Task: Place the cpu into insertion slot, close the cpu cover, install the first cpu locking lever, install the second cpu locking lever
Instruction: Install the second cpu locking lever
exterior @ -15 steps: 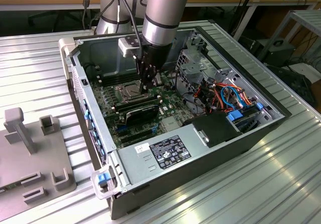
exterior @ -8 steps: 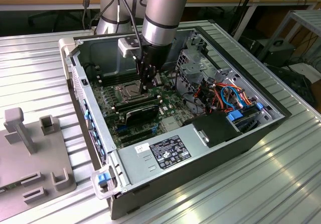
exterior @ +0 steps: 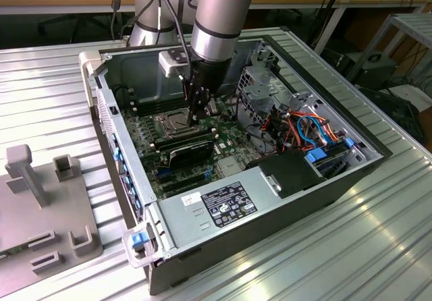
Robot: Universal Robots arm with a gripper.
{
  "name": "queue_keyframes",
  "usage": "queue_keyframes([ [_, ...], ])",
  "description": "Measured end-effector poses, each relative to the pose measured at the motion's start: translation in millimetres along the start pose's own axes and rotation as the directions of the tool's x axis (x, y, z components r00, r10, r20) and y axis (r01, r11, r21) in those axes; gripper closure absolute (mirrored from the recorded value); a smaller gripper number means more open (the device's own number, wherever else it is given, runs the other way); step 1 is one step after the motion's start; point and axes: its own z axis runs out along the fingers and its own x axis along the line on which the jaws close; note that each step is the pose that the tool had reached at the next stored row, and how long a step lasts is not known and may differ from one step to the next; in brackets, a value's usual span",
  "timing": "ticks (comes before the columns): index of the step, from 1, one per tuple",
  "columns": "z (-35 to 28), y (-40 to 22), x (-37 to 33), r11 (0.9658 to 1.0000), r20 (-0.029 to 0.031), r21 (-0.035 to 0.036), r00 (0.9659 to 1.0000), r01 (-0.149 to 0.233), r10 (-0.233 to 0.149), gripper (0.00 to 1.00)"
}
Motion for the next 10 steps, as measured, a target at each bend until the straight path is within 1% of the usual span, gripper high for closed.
queue_keyframes([
  [2,0.2,0.0,0.1,1.0000,0.0002,0.0001,1.0000,0.001,-0.001,0.89],
  [3,1.0,0.0,0.0,0.9999,0.0005,0.0001,0.9999,0.010,-0.010,0.89],
  [4,2.5,0.0,0.1,0.9996,0.0006,0.0002,0.9996,0.030,-0.030,0.89],
  [6,4.1,0.9,-0.7,0.9994,0.0005,0.0000,0.9994,0.034,-0.034,0.89],
  [7,4.6,1.1,-2.3,0.9994,0.0005,0.0001,0.9994,0.034,-0.034,0.89],
  [8,5.3,1.0,-6.0,0.9994,0.0006,0.0001,0.9994,0.034,-0.034,0.89],
  [10,5.7,0.7,-9.3,0.9994,0.0005,0.0001,0.9994,0.034,-0.034,0.89],
])
